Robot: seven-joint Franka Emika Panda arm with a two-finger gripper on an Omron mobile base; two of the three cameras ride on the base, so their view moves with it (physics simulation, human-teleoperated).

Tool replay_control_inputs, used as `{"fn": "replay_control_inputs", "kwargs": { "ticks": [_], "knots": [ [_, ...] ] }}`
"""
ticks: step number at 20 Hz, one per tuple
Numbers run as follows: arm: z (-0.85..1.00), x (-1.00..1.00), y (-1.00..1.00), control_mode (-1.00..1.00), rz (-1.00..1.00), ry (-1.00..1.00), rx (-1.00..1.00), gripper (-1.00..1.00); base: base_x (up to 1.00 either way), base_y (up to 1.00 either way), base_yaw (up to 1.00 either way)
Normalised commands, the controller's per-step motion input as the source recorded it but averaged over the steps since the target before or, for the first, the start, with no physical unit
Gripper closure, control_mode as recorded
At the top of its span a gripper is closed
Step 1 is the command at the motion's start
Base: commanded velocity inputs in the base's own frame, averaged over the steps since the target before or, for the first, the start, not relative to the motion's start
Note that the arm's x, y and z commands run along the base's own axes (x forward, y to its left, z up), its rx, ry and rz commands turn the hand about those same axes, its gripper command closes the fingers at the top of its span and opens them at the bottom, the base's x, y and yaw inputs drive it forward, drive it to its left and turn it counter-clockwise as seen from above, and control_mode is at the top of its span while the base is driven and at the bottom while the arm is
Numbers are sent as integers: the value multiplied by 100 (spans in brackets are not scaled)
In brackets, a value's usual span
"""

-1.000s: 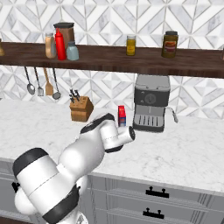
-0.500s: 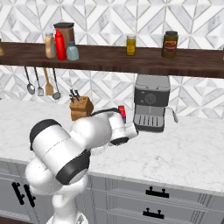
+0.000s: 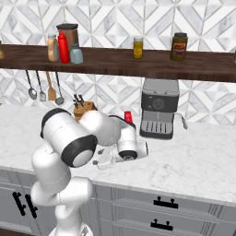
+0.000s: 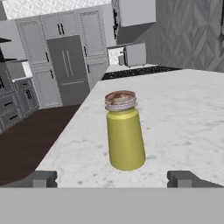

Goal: Put the shaker and condiment bottle from the counter next to their counterparts in the cabinet.

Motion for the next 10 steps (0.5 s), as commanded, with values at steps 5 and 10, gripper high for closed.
{"fn": "replay_control_inputs", "kwargs": {
  "ticks": [5, 10],
  "knots": [
    [-9, 1, 8, -100, 0, 7, 4, -100, 0, 0, 0],
    [0, 12, 8, -100, 6, 12, 3, -100, 0, 0, 0]
  ]
}}
